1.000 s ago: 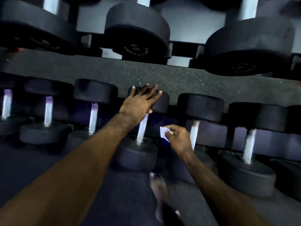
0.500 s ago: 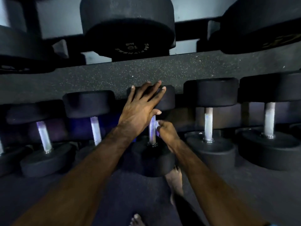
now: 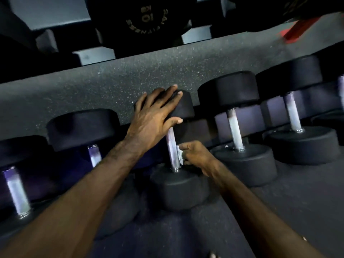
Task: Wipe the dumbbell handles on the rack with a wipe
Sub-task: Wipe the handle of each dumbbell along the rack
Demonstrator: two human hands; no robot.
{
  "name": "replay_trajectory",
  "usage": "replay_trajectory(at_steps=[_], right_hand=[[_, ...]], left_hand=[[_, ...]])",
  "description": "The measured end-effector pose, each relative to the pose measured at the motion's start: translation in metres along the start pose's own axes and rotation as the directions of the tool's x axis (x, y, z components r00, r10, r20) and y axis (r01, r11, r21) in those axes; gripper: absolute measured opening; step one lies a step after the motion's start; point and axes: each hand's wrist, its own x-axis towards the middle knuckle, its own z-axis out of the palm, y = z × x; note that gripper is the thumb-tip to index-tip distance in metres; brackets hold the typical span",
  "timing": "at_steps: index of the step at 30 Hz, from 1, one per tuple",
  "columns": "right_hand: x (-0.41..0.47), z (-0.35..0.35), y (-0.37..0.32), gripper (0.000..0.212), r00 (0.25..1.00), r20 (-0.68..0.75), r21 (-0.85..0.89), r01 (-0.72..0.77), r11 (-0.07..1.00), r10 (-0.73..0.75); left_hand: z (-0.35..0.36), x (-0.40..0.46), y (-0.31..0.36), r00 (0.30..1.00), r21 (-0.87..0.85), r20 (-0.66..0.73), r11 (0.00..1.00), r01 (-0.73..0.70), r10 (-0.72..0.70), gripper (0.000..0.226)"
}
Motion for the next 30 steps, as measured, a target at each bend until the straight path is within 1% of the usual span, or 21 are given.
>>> replay_trajectory(at_steps=[2,3,4,7,8,9,11,12,14,16,17,18,20,22,23,24,26,27,28,29,30], right_hand=[[0.012,0.001,-0.001,0.029,0.997,-0.054,0.165,0.06,0.984,-0.052],[0.015,0.002,0.001,0.025,0.995,-0.054,0.18,0.087,0.98,-0.079],[0.015,0.003,0.005,0.023,0.993,-0.051,0.131,0.11,0.985,-0.104],[0.014,0.0,0.019,0.024,0.99,-0.024,-0.13,0.134,0.982,-0.138],[0.016,-0.001,0.02,0.024,0.991,-0.031,-0.142,0.125,0.982,-0.131],[0.021,-0.001,0.018,0.025,0.99,-0.055,-0.097,0.127,0.987,-0.133],[0.035,0.006,0.01,0.028,0.974,-0.115,0.029,0.2,0.979,-0.196],[0.042,0.008,0.007,0.029,0.965,-0.135,0.029,0.231,0.972,-0.225],[0.042,0.005,0.004,0.026,0.966,-0.098,-0.096,0.228,0.969,-0.238],[0.037,-0.003,0.008,0.023,0.983,0.029,-0.174,0.184,0.967,-0.182],[0.035,-0.007,0.009,0.022,0.984,0.064,-0.172,0.176,0.969,-0.168],[0.037,-0.008,0.004,0.023,0.982,0.062,-0.154,0.186,0.97,-0.179],[0.048,-0.005,-0.006,0.033,0.972,-0.019,-0.047,0.231,0.972,-0.232],[0.059,-0.002,-0.011,0.032,0.968,-0.079,0.092,0.246,0.965,-0.239],[0.054,0.002,-0.009,0.028,0.969,-0.053,0.079,0.246,0.966,-0.242],[0.051,-0.002,-0.004,0.025,0.975,-0.004,0.025,0.224,0.974,-0.224],[0.039,-0.01,0.01,0.019,0.979,0.127,-0.117,0.174,0.978,-0.159],[0.034,-0.011,0.014,0.018,0.972,0.183,-0.144,0.174,0.974,-0.147],[0.03,-0.01,0.013,0.019,0.969,0.199,-0.137,0.177,0.975,-0.148],[0.031,-0.008,0.008,0.023,0.969,0.169,-0.096,0.197,0.976,-0.179],[0.033,-0.005,0.001,0.026,0.971,0.104,-0.037,0.222,0.974,-0.218]], left_hand=[[0.008,-0.003,-0.007,0.997,0.014,-0.071,0.999,-0.038,0.039,0.073],[0.011,-0.002,-0.009,0.995,0.018,-0.091,0.999,-0.047,0.048,0.072],[0.013,-0.001,-0.009,0.994,0.005,-0.094,0.998,-0.055,0.055,0.072],[0.018,-0.001,-0.011,0.987,-0.037,-0.15,0.997,-0.069,0.063,0.071],[0.021,-0.003,-0.011,0.983,-0.032,-0.168,0.997,-0.076,0.07,0.07],[0.023,-0.005,-0.01,0.98,-0.03,-0.185,0.996,-0.082,0.075,0.07],[0.026,-0.008,-0.011,0.975,-0.025,-0.209,0.996,-0.085,0.078,0.069],[0.028,-0.008,-0.011,0.975,-0.028,-0.209,0.996,-0.083,0.076,0.069],[0.031,-0.006,-0.013,0.972,-0.031,-0.219,0.996,-0.088,0.079,0.068],[0.036,-0.006,-0.015,0.966,-0.027,-0.245,0.995,-0.096,0.086,0.067],[0.041,-0.006,-0.015,0.962,-0.028,-0.257,0.995,-0.1,0.089,0.067],[0.042,-0.006,-0.016,0.96,-0.036,-0.265,0.994,-0.101,0.088,0.066],[0.042,-0.006,-0.016,0.957,-0.063,-0.281,0.993,-0.099,0.078,0.066],[0.042,-0.004,-0.016,0.959,-0.098,-0.276,0.991,-0.095,0.065,0.067],[0.039,-0.011,-0.016,0.96,-0.095,-0.276,0.992,-0.083,0.054,0.067],[0.039,-0.008,-0.017,0.966,-0.109,-0.255,0.991,-0.075,0.046,0.066],[0.039,-0.007,-0.014,0.97,-0.121,-0.243,0.991,-0.062,0.031,0.066],[0.039,-0.009,-0.011,0.969,-0.132,-0.245,0.99,-0.049,0.016,0.066],[0.039,-0.009,-0.009,0.97,-0.147,-0.244,0.988,-0.041,0.004,0.066],[0.039,-0.008,-0.008,0.971,-0.161,-0.241,0.986,-0.039,-0.001,0.066],[0.038,-0.008,-0.007,0.969,-0.168,-0.246,0.985,-0.04,-0.002,0.065]])
